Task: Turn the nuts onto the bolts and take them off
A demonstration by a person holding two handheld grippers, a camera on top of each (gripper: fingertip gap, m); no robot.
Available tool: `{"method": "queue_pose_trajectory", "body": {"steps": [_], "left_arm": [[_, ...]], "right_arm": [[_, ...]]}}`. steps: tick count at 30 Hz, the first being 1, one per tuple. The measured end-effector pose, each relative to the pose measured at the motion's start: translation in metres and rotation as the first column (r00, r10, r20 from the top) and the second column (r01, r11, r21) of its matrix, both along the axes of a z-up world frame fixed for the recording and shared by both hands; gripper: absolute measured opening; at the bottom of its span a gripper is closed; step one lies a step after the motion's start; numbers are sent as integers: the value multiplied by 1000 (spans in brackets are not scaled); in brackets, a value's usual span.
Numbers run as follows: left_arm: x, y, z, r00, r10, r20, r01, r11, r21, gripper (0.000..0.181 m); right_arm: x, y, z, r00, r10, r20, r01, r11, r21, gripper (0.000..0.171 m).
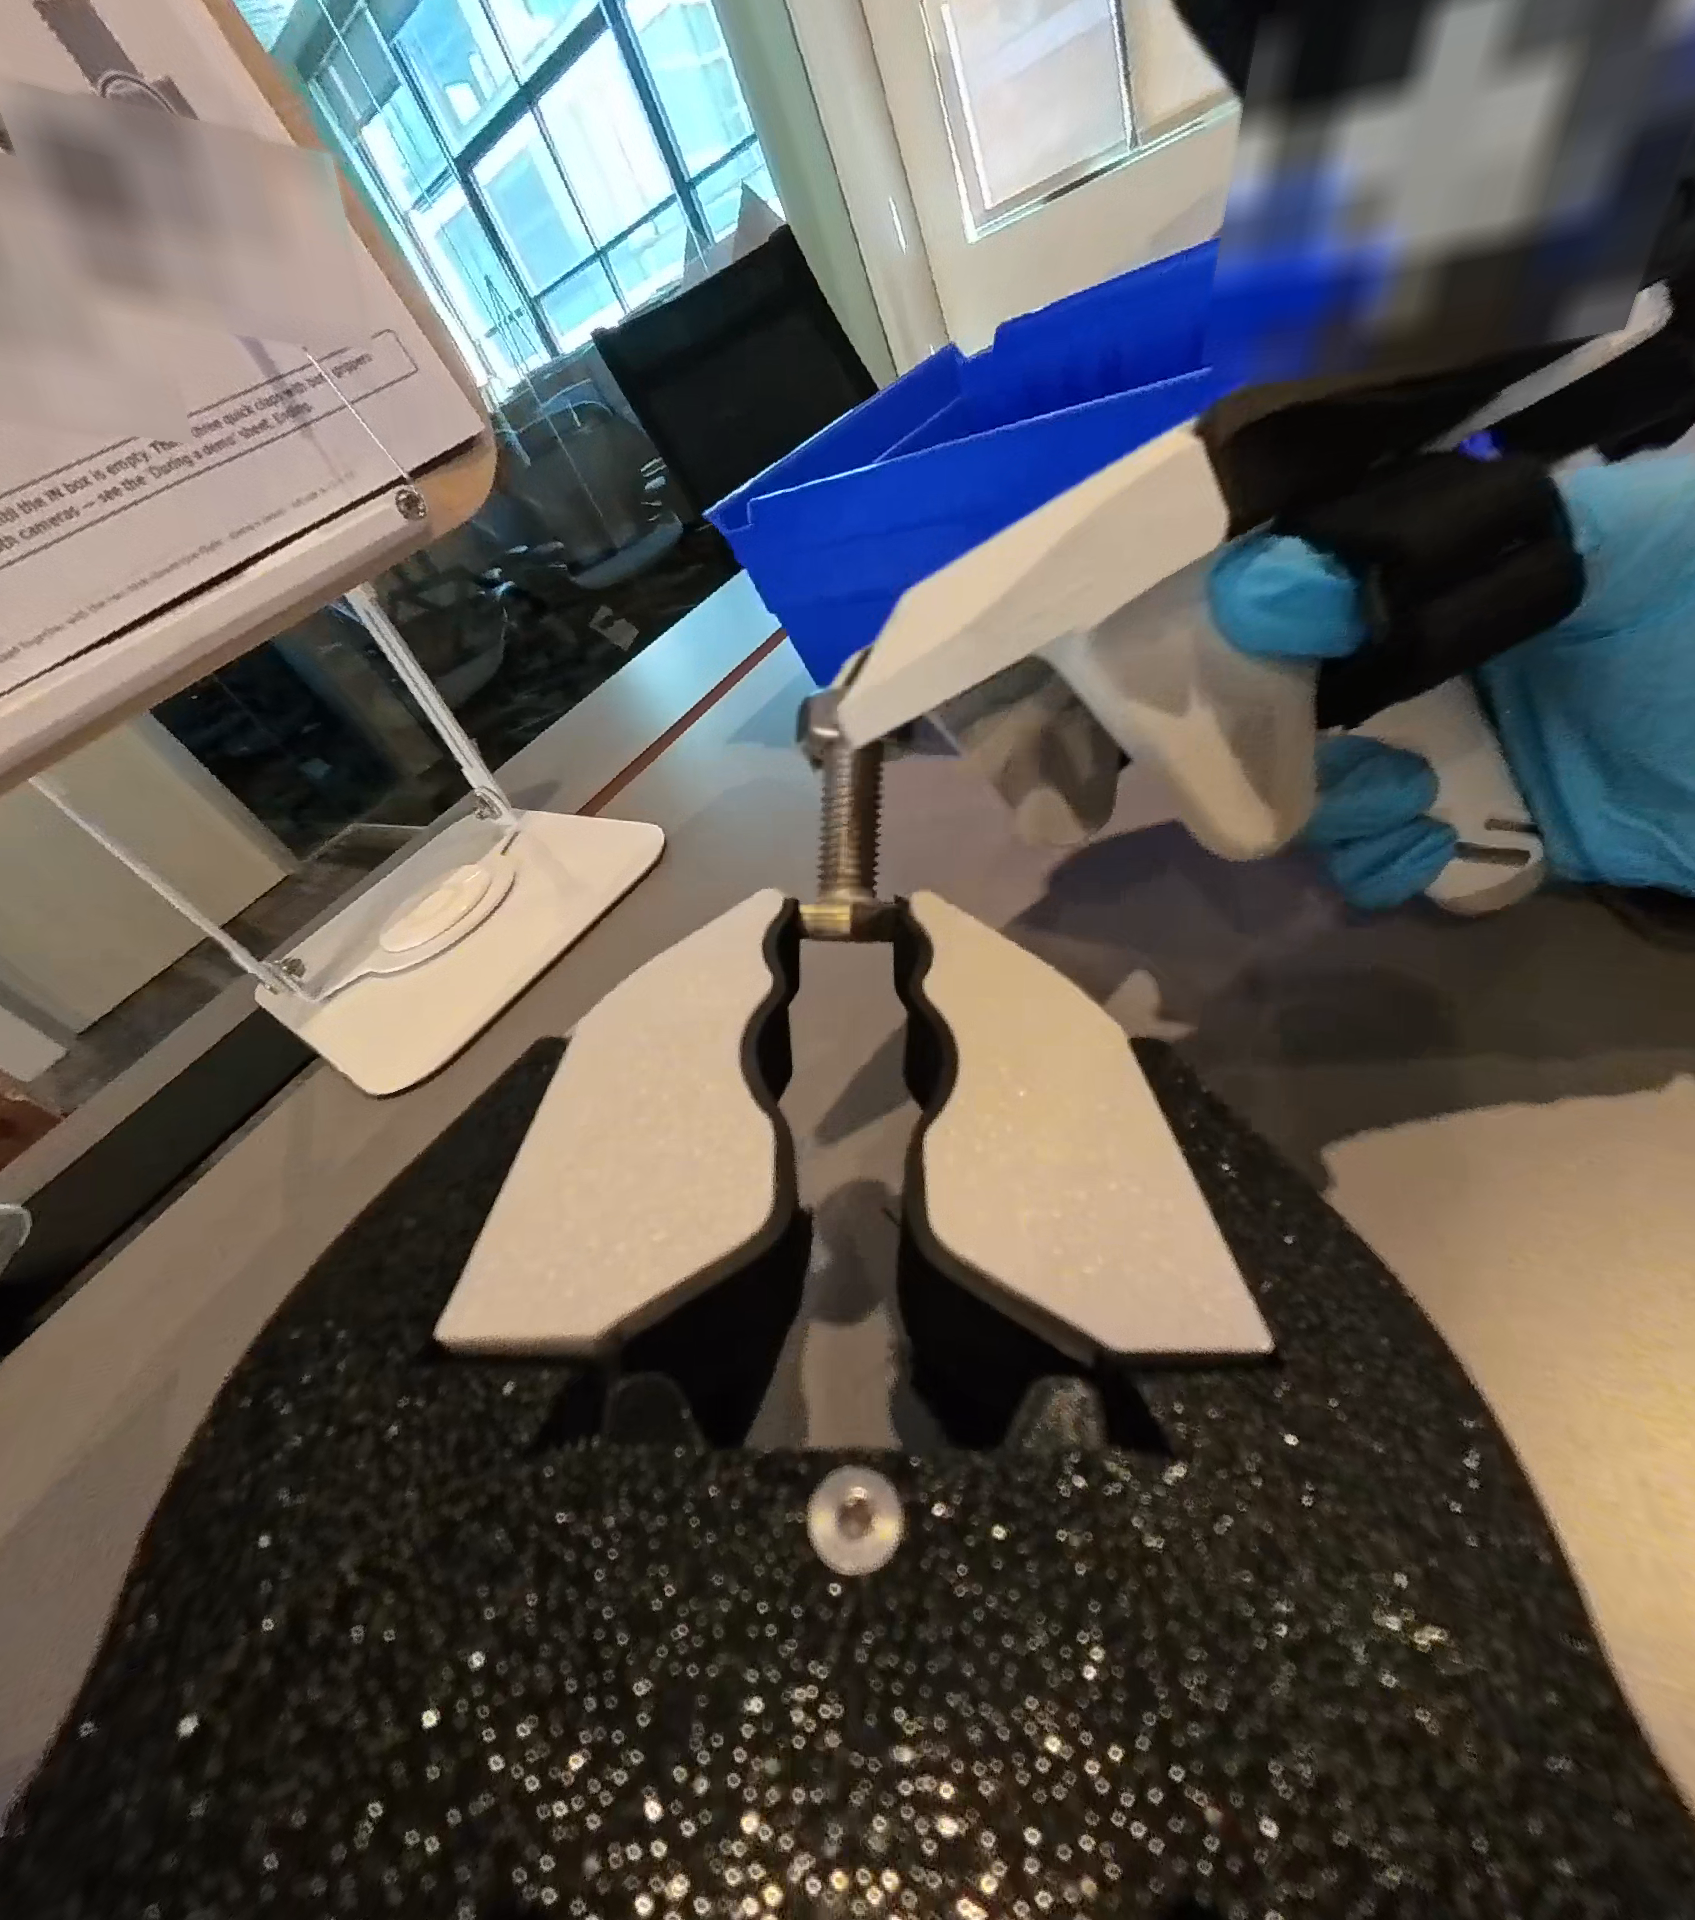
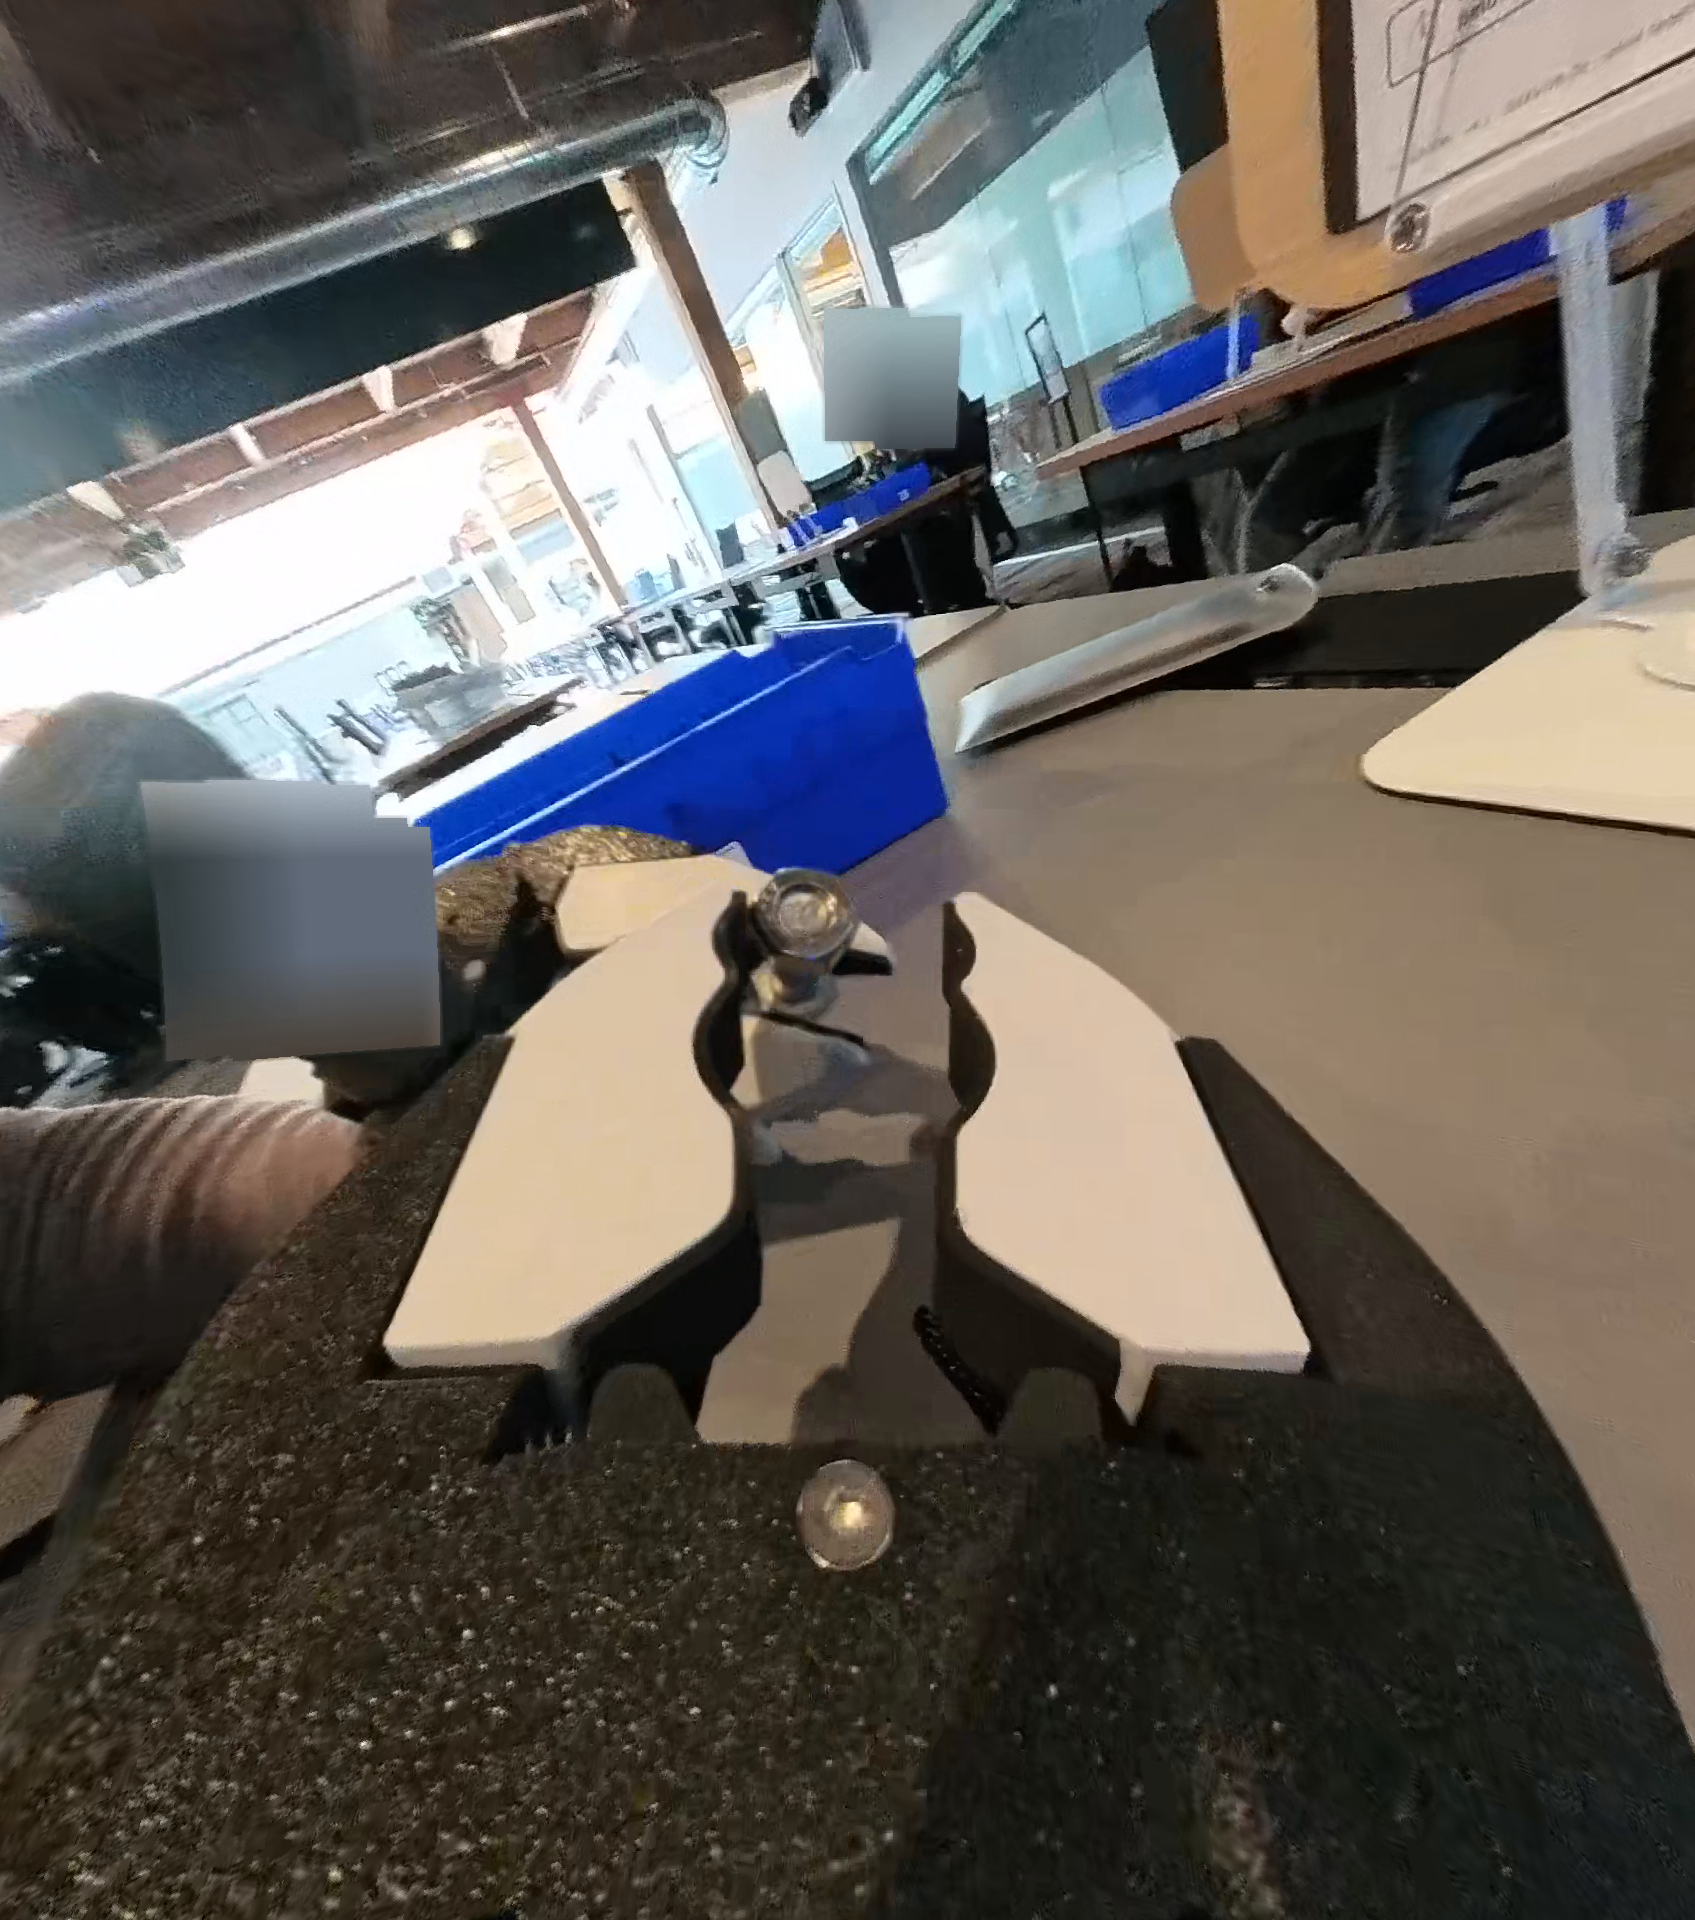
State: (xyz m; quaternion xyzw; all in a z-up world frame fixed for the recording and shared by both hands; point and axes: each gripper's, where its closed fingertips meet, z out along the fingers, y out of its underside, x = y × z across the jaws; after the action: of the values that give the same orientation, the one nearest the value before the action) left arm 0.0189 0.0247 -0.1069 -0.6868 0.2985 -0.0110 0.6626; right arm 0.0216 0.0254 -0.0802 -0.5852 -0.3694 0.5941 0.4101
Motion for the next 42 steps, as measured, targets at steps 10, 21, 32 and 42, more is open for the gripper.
{"method": "queue_pose_trajectory", "body": {"steps": [10,21,32,42], "left_arm": [[-1,1,2,1000,3,12,-3,1000,4,17],[-3,0,2,1000,8,21,-8,1000,6,17],[-4,1,2,999,9,37,-9,1000,-4,17],[-5,1,1,999,9,43,-8,1000,-12,17]], "right_arm": [[3,2,3,1000,13,-28,-14,999,-32,37],[1,2,3,999,10,-32,-11,1000,-25,38],[3,4,4,999,-2,-38,2,1000,-18,38],[8,9,4,999,-26,-44,25,1000,-18,39]]}}
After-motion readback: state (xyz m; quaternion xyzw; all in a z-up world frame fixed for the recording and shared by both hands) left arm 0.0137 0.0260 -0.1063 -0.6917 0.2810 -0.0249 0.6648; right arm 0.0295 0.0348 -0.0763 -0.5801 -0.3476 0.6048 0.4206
